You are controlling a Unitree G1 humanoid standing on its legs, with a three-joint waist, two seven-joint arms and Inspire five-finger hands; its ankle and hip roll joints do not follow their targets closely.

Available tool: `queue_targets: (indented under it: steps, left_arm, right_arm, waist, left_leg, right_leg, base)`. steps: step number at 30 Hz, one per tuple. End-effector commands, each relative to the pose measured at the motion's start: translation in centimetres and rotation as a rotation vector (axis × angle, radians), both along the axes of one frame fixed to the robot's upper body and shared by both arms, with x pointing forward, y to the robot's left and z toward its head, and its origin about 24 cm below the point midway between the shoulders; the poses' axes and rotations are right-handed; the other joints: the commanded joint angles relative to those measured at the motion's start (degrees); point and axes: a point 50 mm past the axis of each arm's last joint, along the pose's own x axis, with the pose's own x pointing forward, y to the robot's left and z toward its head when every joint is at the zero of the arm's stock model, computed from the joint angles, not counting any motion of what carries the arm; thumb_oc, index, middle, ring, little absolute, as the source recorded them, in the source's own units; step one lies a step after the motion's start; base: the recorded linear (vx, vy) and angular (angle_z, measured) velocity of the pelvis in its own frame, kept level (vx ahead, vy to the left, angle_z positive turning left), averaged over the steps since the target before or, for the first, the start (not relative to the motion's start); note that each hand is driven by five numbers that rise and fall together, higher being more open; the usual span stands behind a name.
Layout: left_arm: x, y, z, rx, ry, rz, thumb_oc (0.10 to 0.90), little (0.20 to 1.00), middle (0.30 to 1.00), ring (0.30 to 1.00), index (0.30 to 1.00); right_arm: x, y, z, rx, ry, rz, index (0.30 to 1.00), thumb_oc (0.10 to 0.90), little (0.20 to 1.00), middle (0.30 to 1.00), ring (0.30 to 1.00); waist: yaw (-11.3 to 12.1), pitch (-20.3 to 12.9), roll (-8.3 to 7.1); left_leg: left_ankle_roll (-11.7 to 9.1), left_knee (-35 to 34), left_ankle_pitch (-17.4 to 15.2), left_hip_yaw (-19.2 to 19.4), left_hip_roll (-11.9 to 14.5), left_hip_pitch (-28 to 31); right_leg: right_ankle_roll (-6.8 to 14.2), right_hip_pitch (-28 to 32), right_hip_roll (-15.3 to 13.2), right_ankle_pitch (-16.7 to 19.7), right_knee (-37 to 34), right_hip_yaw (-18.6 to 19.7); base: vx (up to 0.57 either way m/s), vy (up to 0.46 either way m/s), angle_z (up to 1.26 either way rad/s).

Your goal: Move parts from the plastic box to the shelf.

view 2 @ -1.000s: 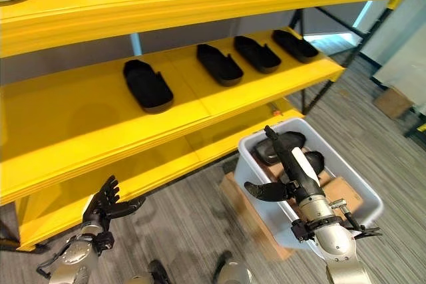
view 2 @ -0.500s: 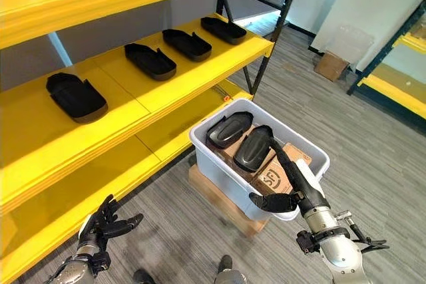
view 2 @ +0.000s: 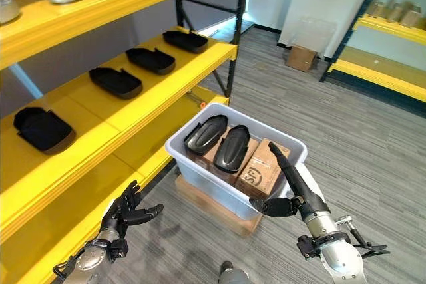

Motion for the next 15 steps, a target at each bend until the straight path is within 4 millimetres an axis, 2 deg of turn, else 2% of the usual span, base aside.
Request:
queue_targets:
  steps: [1,2,3,4,5,6,7,8,10,11,15]
  left_arm:
    - [2.4,0.8,4.4,-0.03,-0.254,0.048,0.9,1.0,1.0,1.0,1.0]
    - [2.0,1.5,4.5,-0.02,-0.263,0.088,0.9,1.0,1.0,1.0,1.0]
    - [2.0,1.6,4.5,-0.02,-0.264,0.089,0.9,1.0,1.0,1.0,1.0]
    - [1.8,1.9,4.4,-0.015,-0.263,0.108,0.9,1.0,1.0,1.0,1.0]
    - [1.7,2.2,4.6,-0.025,-0.276,0.131,0.9,1.0,1.0,1.0,1.0]
    - [1.3,2.3,4.3,-0.036,-0.265,0.143,0.9,1.0,1.0,1.0,1.0]
    - [1.3,2.3,4.3,-0.036,-0.266,0.144,0.9,1.0,1.0,1.0,1.0]
    - [1.3,2.1,4.1,-0.042,-0.263,0.147,0.9,1.0,1.0,1.0,1.0]
    - [1.6,1.9,4.3,-0.044,-0.272,0.133,0.9,1.0,1.0,1.0,1.0]
    - [2.2,1.7,4.9,-0.033,-0.296,0.116,0.9,1.0,1.0,1.0,1.0]
    - [3.0,1.8,5.7,-0.025,-0.332,0.125,0.9,1.0,1.0,1.0,1.0]
  right_arm:
    - [1.4,1.2,5.6,0.005,-0.304,0.09,1.0,0.9,1.0,1.0,1.0]
    - [2.3,1.9,5.6,-0.003,-0.305,0.124,1.0,0.9,1.0,1.0,1.0]
    - [2.4,1.9,5.6,-0.003,-0.306,0.125,1.0,0.9,1.0,1.0,1.0]
    - [2.9,2.3,5.7,0.001,-0.314,0.142,1.0,0.9,1.0,1.0,1.0]
    - [3.5,2.8,6.1,-0.001,-0.33,0.169,1.0,0.9,1.0,1.0,1.0]
    - [3.6,3.3,6.0,0.014,-0.325,0.187,1.0,0.9,1.0,1.0,1.0]
    - [3.7,3.3,6.0,0.014,-0.326,0.188,1.0,0.9,1.0,1.0,1.0]
    - [4.0,3.8,5.6,0.004,-0.309,0.208,1.0,0.9,1.0,1.0,1.0]
    - [4.1,3.9,5.5,0.001,-0.304,0.208,1.0,0.9,1.0,1.0,1.0]
    - [4.2,4.1,5.3,0.018,-0.295,0.206,1.0,0.9,1.0,1.0,1.0]
    - [4.5,4.6,5.2,0.021,-0.297,0.207,1.0,0.9,1.0,1.0,1.0]
  waist:
    - [1.9,2.7,0.23]
    - [3.8,3.8,0.79]
    - [3.8,3.7,0.85]
    - [4.9,3.9,1.18]
    - [5.6,4.0,2.09]
    - [5.4,3.8,2.26]
    - [5.6,3.8,2.36]
    - [5.2,3.7,2.66]
    - [5.1,3.8,2.32]
    - [4.3,3.8,1.98]
    - [3.8,3.4,1.29]
  left_leg:
    - [2.4,-9.0,9.3,-1.9,0.2,-3.7]
    - [1.7,-18.1,14.5,-8.3,-0.1,-4.5]
    - [1.7,-18.5,14.9,-8.2,-0.1,-4.5]
    - [1.3,-22.3,15.8,-11.6,-1.0,-4.6]
    - [0.2,-25.7,16.6,-12.9,-1.4,-4.5]
    - [1.0,-25.9,15.0,-11.6,-1.1,-2.7]
    - [1.0,-25.9,15.1,-11.4,-0.9,-2.8]
    - [0.9,-24.2,14.2,-9.6,-0.9,-1.8]
    - [1.2,-21.5,12.9,-8.5,-1.6,-2.5]
    - [1.8,-19.4,11.2,-7.5,-2.7,-2.9]
    - [2.6,-17.2,9.0,-5.2,-4.2,-3.0]
  right_leg:
    - [2.0,1.1,1.2,-5.7,4.0,0.0]
    - [2.5,0.2,1.7,-5.8,5.3,3.0]
    - [2.4,0.0,1.8,-5.5,5.2,3.0]
    - [2.8,0.2,2.3,-5.8,5.1,4.6]
    - [3.3,0.0,3.1,-6.7,5.8,6.9]
    - [3.5,-0.4,3.3,-7.5,7.0,8.3]
    - [3.5,-0.6,3.5,-7.3,7.0,8.5]
    - [3.8,-0.9,2.9,-7.1,7.0,9.9]
    - [4.1,-0.8,1.8,-6.9,6.4,10.2]
    - [4.7,-0.4,0.4,-6.5,5.4,11.3]
    - [5.9,-0.8,-1.7,-5.2,3.7,13.5]
  base:
    - [0.17,0.181,-0.79]
    - [0.13,0.165,-0.59]
    - [0.14,0.154,-0.85]
    - [0.17,0.152,-1.26]
    - [0.23,0.218,-1.45]
    - [0.15,0.172,-1.14]
    - [0.13,0.243,-0.94]
    - [0.13,0.253,-1.06]
    - [0.13,0.243,-1.45]
    - [0.13,0.219,-1.08]
    - [0.1,0.194,-0.41]
